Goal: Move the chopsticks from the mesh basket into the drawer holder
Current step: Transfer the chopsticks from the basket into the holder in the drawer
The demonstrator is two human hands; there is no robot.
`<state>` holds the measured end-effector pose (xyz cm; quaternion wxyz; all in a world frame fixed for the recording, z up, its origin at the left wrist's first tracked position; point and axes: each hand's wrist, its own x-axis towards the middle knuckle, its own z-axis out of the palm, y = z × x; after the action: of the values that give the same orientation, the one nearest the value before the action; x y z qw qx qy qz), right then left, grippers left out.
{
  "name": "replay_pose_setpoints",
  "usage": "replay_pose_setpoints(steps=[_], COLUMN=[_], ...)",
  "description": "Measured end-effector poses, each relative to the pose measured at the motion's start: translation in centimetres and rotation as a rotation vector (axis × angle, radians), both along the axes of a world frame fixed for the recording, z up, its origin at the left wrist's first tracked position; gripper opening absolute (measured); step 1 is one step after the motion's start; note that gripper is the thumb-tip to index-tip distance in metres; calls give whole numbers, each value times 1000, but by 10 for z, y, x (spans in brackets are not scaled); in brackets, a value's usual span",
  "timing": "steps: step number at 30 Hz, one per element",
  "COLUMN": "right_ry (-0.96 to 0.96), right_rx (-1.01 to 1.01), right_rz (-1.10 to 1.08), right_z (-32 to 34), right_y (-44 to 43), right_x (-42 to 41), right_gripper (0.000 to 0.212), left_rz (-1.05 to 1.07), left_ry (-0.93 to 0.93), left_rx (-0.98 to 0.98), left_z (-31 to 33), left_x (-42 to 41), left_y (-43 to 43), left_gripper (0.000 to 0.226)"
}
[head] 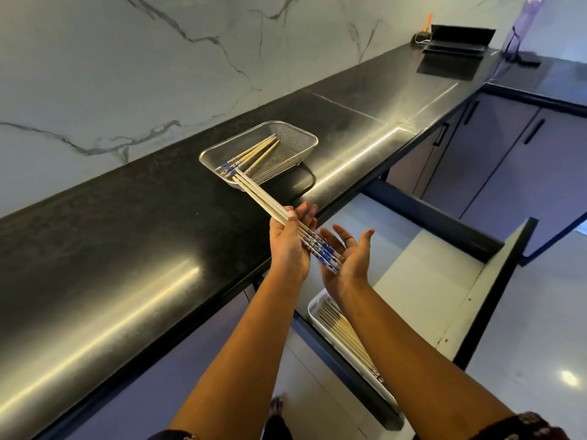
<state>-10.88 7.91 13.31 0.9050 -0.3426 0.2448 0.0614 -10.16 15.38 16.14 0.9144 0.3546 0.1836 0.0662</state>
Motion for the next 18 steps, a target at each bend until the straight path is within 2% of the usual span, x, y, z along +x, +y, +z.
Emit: replay_pose_setpoints(steps=[4,8,13,14,18], right_ry=[12,14,-11,-15,-61], right_rx=[-69,-65,-160,-210,-636], right_rz=[58,35,129,153,299], right_z=[4,1,0,-1,-2], right_y=[-1,-8,-11,-12,-30], right_x=[-1,-5,-10,-10,-2], right_gripper=[69,63,65,61,49], left_rz=[-37,-40,-74,-70,-103], left_ry=[11,-4,37,40,70], left_rx=[13,16,32,20,69], left_z=[-2,-3,-9,-11,-19], left_x=[-8,-8,-16,-15,-20], left_y=[-12,-12,-24,-24,-20], left_gripper=[12,11,11,11,13])
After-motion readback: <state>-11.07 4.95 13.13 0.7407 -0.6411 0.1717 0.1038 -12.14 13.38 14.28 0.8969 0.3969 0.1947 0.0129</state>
